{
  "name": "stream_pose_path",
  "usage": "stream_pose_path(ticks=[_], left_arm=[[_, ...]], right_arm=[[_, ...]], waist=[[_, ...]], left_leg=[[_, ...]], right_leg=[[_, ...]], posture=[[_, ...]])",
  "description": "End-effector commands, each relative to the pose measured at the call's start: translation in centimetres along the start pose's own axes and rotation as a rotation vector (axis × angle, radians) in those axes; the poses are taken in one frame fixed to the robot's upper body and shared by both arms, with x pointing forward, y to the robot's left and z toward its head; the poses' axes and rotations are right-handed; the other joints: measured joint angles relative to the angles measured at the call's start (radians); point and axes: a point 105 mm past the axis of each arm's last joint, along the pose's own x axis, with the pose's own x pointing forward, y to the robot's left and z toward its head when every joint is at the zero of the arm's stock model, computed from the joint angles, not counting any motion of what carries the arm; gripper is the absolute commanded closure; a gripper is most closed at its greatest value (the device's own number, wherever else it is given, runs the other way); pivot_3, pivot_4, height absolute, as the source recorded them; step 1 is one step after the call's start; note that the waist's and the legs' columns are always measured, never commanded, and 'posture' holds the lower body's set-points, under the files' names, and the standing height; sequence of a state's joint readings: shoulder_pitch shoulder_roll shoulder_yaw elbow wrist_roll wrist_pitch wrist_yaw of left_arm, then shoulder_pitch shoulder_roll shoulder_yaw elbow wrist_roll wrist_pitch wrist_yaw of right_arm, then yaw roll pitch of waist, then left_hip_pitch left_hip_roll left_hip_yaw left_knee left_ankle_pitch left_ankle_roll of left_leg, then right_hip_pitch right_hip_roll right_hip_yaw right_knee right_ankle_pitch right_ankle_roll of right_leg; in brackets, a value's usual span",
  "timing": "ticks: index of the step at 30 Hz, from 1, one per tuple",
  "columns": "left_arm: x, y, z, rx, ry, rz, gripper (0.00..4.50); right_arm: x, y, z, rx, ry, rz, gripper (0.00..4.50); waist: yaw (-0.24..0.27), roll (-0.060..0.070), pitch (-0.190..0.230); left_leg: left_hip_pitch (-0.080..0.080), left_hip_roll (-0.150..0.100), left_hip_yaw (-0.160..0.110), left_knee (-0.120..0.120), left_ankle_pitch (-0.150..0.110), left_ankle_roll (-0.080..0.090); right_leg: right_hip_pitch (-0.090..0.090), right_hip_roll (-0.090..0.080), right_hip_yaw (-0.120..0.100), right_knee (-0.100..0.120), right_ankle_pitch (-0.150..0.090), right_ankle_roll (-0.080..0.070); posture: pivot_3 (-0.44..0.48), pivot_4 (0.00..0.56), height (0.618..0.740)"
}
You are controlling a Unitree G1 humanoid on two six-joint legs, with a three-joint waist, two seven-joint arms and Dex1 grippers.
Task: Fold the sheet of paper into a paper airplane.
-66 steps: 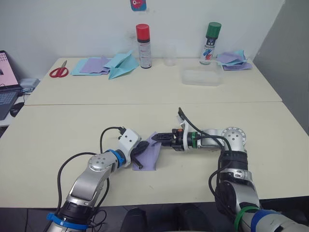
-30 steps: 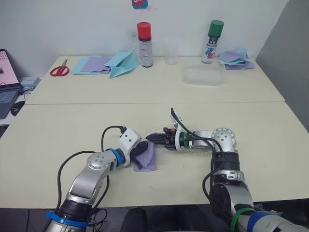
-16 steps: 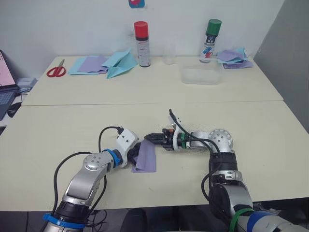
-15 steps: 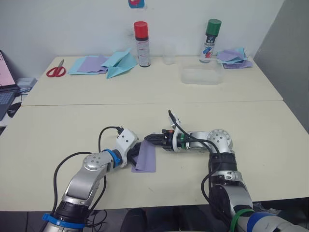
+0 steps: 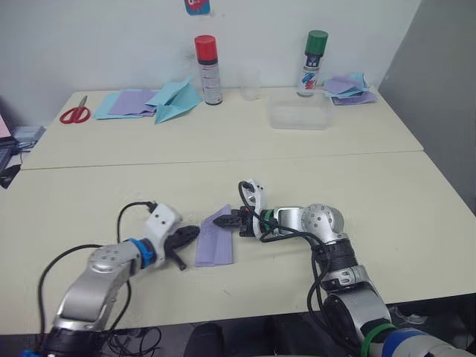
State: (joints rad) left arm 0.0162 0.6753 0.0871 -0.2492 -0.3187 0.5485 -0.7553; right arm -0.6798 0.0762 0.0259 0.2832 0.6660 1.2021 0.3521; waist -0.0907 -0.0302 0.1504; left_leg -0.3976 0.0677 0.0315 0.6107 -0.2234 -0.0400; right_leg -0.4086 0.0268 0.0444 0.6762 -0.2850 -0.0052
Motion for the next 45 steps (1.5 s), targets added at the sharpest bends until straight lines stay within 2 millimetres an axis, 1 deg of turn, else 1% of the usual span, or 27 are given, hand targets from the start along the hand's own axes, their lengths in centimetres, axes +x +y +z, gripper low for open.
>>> stream_pose_path(ticks=[1,4,7,10,13,16,21,24,27,30,36,40,43,45], left_arm=[[-1.1,0.6,2.4,-0.001,-0.07,0.0,4.5],[-0.9,0.5,4.1,0.007,-0.119,-0.023,4.5],[0.2,-0.1,6.0,0.034,-0.166,-0.038,4.5],[1.0,-0.4,6.7,0.036,-0.182,-0.046,4.5],[1.7,-1.3,6.8,0.025,-0.186,-0.09,4.5],[2.3,-1.8,6.1,0.015,-0.16,-0.104,4.5],[3.0,-2.4,2.9,0.006,-0.039,-0.118,4.5],[3.2,-2.8,1.6,-0.002,0.007,-0.133,4.5],[3.4,-2.7,1.0,-0.004,0.022,-0.119,4.5],[3.5,-2.5,0.8,-0.005,0.022,-0.113,4.5],[3.6,-2.5,0.4,0.012,0.028,-0.11,4.5],[3.6,-2.5,0.2,0.017,0.029,-0.113,4.5],[3.6,-2.5,0.0,0.029,0.036,-0.111,4.5],[3.8,-2.6,-0.8,0.08,0.064,-0.102,4.5]], right_arm=[[0.0,-1.7,-0.9,-0.026,0.015,-0.06,4.47],[0.1,-1.9,-1.1,-0.044,0.02,-0.065,4.47],[0.1,-2.0,-1.0,-0.085,0.021,-0.07,4.47],[0.2,-2.0,-1.2,-0.124,0.03,-0.072,4.47],[0.3,-2.1,-1.3,-0.162,0.042,-0.074,4.47],[0.3,-2.1,-1.5,-0.197,0.053,-0.076,4.47],[0.0,-2.4,-1.3,-0.219,0.046,-0.086,4.47],[-0.3,-2.7,-1.1,-0.228,0.038,-0.097,4.47],[-0.5,-2.9,-0.8,-0.252,0.032,-0.103,4.47],[-0.8,-2.9,-0.5,-0.271,0.023,-0.101,4.47],[-1.1,-2.0,1.6,-0.453,-0.028,-0.068,4.47],[-0.8,-1.9,2.3,-0.576,-0.043,-0.066,4.47],[-0.1,-1.2,2.9,-0.684,-0.094,-0.047,4.47],[0.7,0.0,3.2,-0.802,-0.143,0.0,4.47]], waist=[[0.003,-0.001,0.0],[0.007,-0.005,0.0],[0.009,-0.007,0.0],[0.009,-0.007,-0.001],[0.007,-0.007,0.0],[0.009,-0.007,0.0],[0.01,-0.008,-0.001],[0.01,-0.008,0.0],[0.018,-0.009,-0.001],[0.024,-0.008,-0.001],[0.035,-0.007,0.0],[0.035,-0.006,0.001],[0.035,-0.006,0.001],[0.035,-0.005,0.002]], left_leg=[[0.0,0.0,0.0,0.0,0.0,0.0],[0.0,-0.002,0.0,0.0,0.0,0.0],[-0.001,-0.003,0.0,0.0,0.0,0.0],[-0.001,-0.003,0.001,0.001,0.0,0.0],[0.0,-0.003,0.001,0.0,0.0,0.0],[-0.001,-0.003,0.0,0.0,0.0,0.0],[0.0,-0.003,0.001,0.001,0.0,0.0],[0.0,-0.004,0.001,0.001,0.0,0.0],[0.0,-0.004,0.001,0.001,0.0,0.0],[0.0,-0.005,0.002,0.001,0.0,0.0],[0.0,-0.005,0.002,0.001,0.0,0.0],[-0.001,-0.005,0.002,0.001,0.0,0.0],[-0.001,-0.005,0.002,0.001,0.0,0.0],[-0.001,-0.005,0.002,0.001,0.0,0.0]], right_leg=[[0.0,0.0,0.0,0.0,0.0,0.0],[0.0,-0.002,0.0,0.0,0.0,0.0],[0.001,-0.003,0.0,0.0,0.0,0.0],[0.001,-0.004,0.001,-0.001,0.0,0.0],[0.001,-0.004,0.001,-0.001,0.0,0.0],[0.001,-0.004,0.0,0.0,0.0,0.0],[0.001,-0.004,0.0,0.0,0.0,0.001],[0.001,-0.004,0.0,0.0,0.0,0.0],[0.002,-0.005,0.0,0.0,0.0,0.0],[0.002,-0.007,0.0,0.0,0.0,0.001],[0.002,-0.007,0.0,-0.001,0.0,0.001],[0.002,-0.007,0.0,-0.001,0.0,0.001],[0.001,-0.007,-0.001,-0.001,0.0,0.001],[0.001,-0.006,-0.001,-0.001,0.0,0.001]], posture=[[0.0,0.15,0.74],[0.0,0.15,0.74],[0.0,0.15,0.74],[0.0,0.15,0.74],[0.0,0.15,0.74],[0.0,0.15,0.74],[0.0,0.15,0.74],[0.0,0.15,0.74],[0.0,0.15,0.74],[0.0,0.15,0.74],[0.0,0.15,0.74],[0.0,0.15,0.74],[0.0,0.15,0.74],[0.0,0.15,0.74]])
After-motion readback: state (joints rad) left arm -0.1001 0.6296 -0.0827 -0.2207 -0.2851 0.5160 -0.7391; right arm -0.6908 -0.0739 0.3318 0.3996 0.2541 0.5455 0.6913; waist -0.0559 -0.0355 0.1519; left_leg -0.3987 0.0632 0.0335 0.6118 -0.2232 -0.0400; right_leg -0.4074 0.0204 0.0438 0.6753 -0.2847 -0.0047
